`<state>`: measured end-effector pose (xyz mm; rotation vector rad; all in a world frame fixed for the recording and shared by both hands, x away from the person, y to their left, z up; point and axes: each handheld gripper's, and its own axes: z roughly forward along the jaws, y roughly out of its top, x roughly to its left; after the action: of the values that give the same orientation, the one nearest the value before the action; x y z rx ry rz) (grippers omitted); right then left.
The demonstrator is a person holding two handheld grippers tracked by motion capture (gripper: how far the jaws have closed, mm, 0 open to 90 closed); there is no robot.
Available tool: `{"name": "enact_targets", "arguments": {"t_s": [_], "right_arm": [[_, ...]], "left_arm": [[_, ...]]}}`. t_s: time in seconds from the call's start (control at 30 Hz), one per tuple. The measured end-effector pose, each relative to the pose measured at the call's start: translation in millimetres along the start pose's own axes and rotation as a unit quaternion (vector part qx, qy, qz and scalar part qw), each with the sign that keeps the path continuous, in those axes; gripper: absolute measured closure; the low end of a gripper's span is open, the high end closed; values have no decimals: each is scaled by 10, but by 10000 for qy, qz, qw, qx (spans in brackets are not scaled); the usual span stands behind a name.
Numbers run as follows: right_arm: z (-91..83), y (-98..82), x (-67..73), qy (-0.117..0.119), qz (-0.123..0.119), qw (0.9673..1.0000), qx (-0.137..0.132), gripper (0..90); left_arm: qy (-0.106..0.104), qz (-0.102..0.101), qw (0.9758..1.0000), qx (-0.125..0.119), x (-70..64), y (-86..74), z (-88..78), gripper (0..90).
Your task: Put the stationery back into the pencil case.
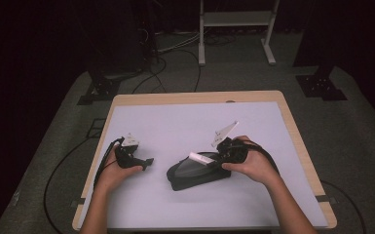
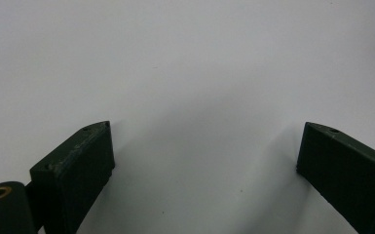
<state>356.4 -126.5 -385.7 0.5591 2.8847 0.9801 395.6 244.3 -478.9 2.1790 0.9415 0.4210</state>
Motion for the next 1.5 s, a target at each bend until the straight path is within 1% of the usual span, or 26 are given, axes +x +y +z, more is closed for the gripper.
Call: {"name": "enact_targets", "arguments": {"t_s": [0.13, 0.43, 0.5, 0.67, 0.87, 1.1, 1.33, 1.5], "right_arm": [[30, 4, -7, -8, -6, 10000, 61, 703], [90, 7, -18, 73, -37, 9998, 198, 702], [99, 8, -16, 83, -74, 9998, 178, 700], [99, 19, -6, 102, -83, 9999, 108, 698], [47, 8, -12, 53, -52, 10000, 48, 700], [-73, -51, -52, -114, -5, 9999, -82, 692], [-200, -145, -111, -271, 142, 9992, -272, 673], [-233, -203, -145, -369, 247, 9985, -333, 624]], "left_arm": [[1, 3, 10000, 1, 0, 0, 0, 57], [2, 4, 10000, 1, 0, 0, 0, 57], [2, 2, 10000, 0, 0, 0, 0, 57], [1, 1, 10000, 0, 0, 0, 0, 57], [1, 1, 10000, 0, 0, 0, 0, 57], [3, 1, 10000, 0, -1, 0, 0, 57], [7, 9, 10000, 1, -2, 0, 0, 57], [7, 8, 10000, -1, -2, -1, 0, 57]]}}
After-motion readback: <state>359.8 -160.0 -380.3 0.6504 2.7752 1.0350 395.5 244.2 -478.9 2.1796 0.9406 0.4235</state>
